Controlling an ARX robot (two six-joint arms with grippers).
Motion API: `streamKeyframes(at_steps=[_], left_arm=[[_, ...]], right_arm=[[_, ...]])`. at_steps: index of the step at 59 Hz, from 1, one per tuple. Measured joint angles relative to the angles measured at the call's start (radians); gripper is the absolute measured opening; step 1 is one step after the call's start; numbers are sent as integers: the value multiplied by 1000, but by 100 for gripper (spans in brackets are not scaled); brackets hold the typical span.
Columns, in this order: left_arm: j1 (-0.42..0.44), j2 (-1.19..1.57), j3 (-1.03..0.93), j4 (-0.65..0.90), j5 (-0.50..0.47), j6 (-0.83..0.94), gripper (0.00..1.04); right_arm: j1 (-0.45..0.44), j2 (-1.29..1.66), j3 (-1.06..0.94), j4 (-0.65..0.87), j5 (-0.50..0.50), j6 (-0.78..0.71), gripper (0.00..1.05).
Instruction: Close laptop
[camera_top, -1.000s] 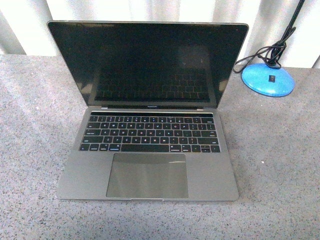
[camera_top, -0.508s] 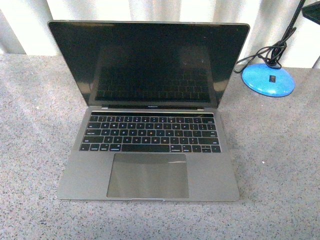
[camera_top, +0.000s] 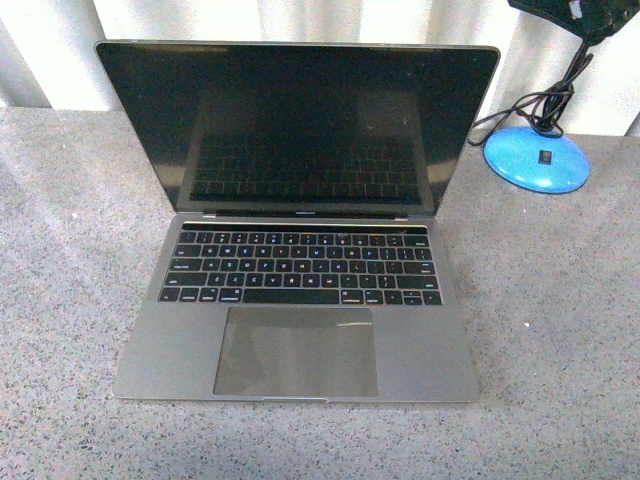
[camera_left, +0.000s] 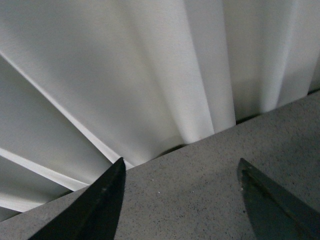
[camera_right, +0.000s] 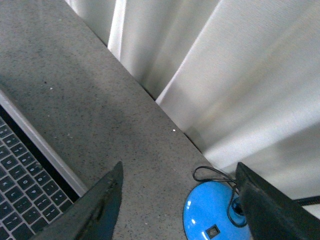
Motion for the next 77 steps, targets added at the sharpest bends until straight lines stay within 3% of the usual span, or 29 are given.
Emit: streamKeyframes(at_steps=[19,21,28,51,77], left_arm=[[-23,86,162,-241,49,137,3],[-23,97,180,-264,49,150,4],[-24,148,263,-363,61,176,4],[-29,196,343,-477,85,206,4],[-31,176,249,-444,118,124,4]], right_arm=[[75,64,116,-117,-28,-27,5],[77,71,125,-123,-33,-28,0],[80,106,162,-143,-50,-30,1],[73,217,236,-164,-76,0,1],[91,222,162,-104,-94,56,1]])
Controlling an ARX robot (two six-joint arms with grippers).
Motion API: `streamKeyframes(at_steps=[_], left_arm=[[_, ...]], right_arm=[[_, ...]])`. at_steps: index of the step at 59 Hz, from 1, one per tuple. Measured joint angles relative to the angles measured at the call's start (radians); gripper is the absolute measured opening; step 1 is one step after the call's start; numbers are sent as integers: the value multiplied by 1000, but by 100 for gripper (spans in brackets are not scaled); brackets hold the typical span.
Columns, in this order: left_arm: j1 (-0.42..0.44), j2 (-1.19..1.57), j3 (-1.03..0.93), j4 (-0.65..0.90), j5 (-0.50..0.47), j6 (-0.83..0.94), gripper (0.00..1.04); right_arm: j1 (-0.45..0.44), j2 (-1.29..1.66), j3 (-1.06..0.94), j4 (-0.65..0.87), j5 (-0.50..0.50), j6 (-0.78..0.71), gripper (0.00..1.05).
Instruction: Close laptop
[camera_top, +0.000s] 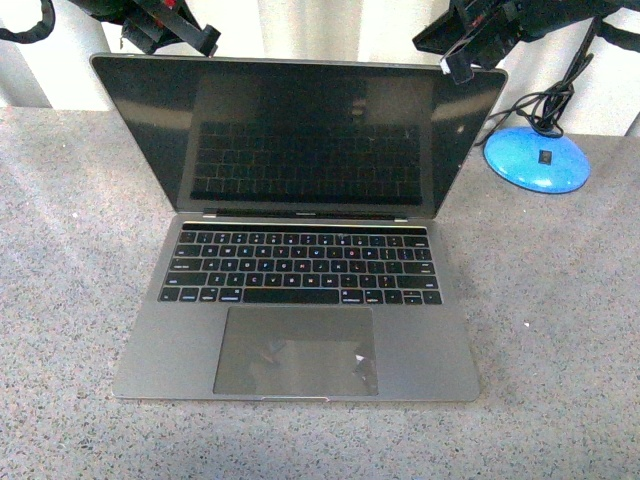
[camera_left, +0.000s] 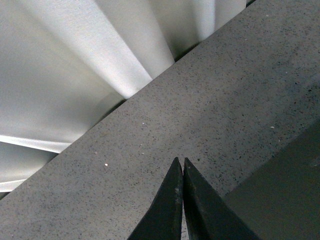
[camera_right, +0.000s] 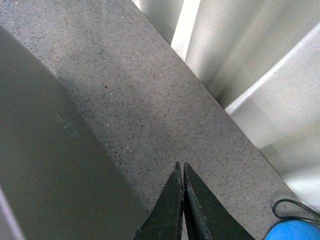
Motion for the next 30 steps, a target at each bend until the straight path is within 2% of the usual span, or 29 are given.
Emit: streamKeyframes(at_steps=[30], left_arm=[[4,20,7,-76,35,-18,4]], right_arm=[[34,-56,-255,109,-6,73,1]])
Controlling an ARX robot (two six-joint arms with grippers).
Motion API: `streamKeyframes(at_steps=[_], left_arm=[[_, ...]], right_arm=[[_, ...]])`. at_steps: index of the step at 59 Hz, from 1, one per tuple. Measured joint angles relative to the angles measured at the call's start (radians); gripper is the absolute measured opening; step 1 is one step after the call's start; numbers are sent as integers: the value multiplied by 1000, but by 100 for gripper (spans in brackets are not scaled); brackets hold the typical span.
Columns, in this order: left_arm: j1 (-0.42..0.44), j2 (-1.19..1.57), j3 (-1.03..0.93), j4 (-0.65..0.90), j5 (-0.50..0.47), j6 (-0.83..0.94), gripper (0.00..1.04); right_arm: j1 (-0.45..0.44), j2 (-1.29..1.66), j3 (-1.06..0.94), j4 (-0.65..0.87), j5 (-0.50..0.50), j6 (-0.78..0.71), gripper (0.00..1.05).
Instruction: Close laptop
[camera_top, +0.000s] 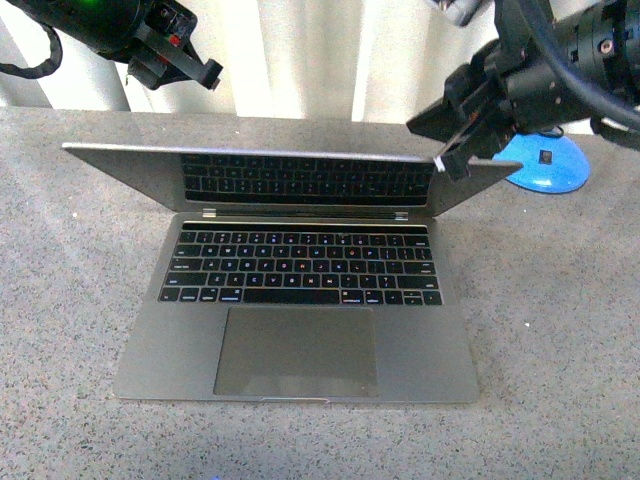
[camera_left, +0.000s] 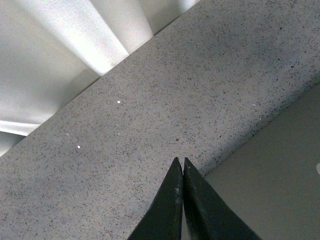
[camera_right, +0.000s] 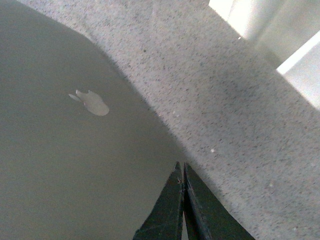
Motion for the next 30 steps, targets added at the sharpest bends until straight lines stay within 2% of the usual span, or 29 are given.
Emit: streamKeyframes(at_steps=[19,23,30], left_arm=[[-3,0,-19,0,22,-35,4],[-24,-32,-94,56,-17,-59,4],[-49,-88,-235,90,-15,-88,4]], right_arm=[[8,-17,-63,30,0,1,1],[8,-18,-65,31,1,1,1],[8,-19,-66,31,8,0,1]])
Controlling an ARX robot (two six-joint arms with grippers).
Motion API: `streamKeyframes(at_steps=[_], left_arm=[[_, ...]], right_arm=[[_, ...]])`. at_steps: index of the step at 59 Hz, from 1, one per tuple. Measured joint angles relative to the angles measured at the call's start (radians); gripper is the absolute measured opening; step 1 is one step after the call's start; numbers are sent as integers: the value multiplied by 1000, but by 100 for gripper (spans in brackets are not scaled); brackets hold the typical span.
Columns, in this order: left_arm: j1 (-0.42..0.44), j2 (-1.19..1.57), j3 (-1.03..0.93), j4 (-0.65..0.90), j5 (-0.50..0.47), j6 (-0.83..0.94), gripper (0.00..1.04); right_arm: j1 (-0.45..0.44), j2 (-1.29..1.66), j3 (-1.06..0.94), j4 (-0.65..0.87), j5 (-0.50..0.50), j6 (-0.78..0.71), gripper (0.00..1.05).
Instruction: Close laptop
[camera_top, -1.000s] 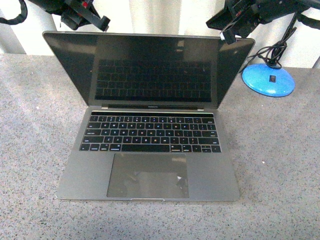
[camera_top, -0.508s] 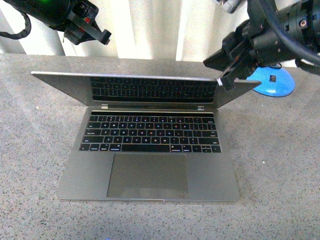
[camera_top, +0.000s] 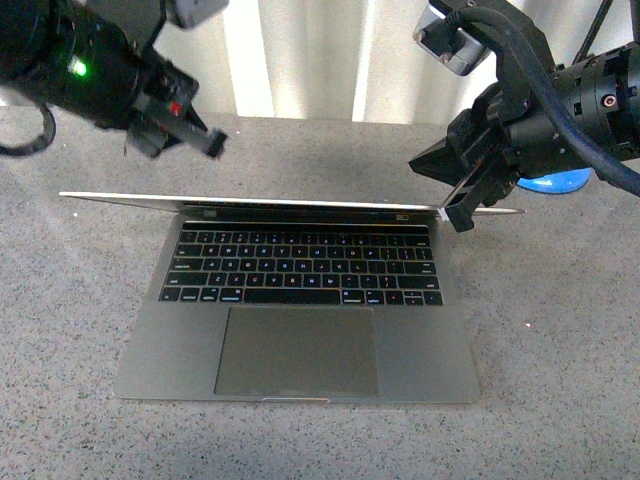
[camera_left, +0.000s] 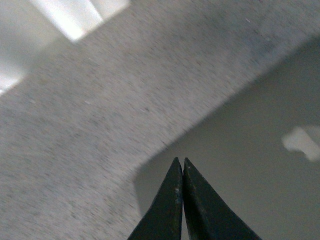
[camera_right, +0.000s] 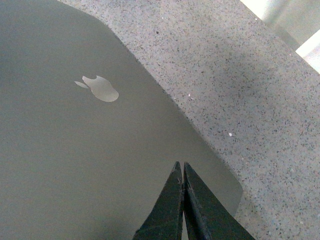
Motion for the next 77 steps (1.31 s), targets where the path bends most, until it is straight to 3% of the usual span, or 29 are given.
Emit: streamKeyframes(at_steps=[77], left_arm=[[-25,-37,-200,141,4,-105,4]], right_arm=[[26,-10,-90,40,10,45,1]])
